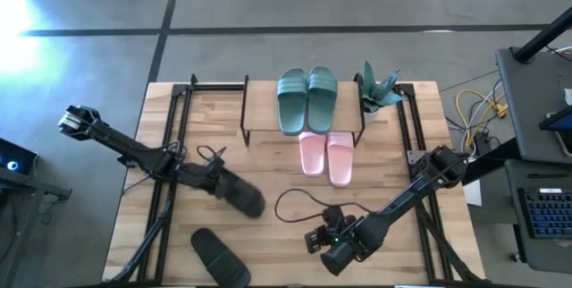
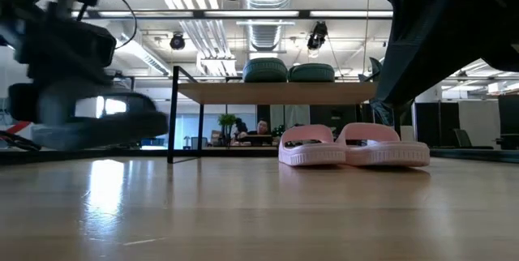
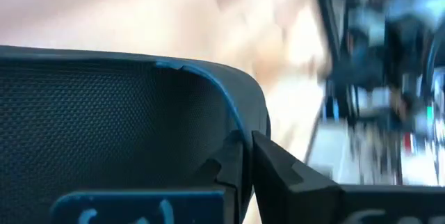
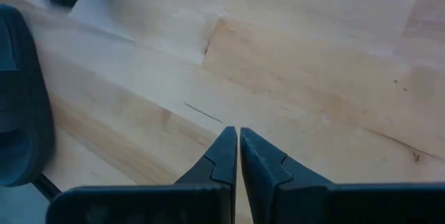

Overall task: Pick and place slides into the shelf
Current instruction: Prepare the black pair of slides

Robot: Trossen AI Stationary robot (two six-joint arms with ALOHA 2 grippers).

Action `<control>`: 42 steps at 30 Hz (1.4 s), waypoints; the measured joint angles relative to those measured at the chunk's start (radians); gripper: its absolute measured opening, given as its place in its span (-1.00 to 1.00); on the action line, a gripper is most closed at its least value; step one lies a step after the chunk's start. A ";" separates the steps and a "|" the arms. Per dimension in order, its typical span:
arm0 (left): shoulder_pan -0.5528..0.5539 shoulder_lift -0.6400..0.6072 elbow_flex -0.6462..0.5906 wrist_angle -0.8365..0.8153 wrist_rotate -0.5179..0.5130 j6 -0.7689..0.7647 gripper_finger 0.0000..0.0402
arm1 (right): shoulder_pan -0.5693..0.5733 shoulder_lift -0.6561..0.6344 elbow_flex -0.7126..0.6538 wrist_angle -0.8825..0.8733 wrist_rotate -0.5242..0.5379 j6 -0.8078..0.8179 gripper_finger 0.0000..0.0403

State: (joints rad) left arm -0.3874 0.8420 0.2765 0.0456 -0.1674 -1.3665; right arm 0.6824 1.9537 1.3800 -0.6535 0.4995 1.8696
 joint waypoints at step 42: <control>0.007 0.187 0.024 0.283 -0.272 -0.100 0.18 | -0.028 0.000 0.032 -0.006 0.104 0.014 -0.94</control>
State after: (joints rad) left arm -0.3805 1.0292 0.3008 0.3289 -0.4391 -1.4662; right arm 0.6540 1.9537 1.4124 -0.6595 0.6037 1.8832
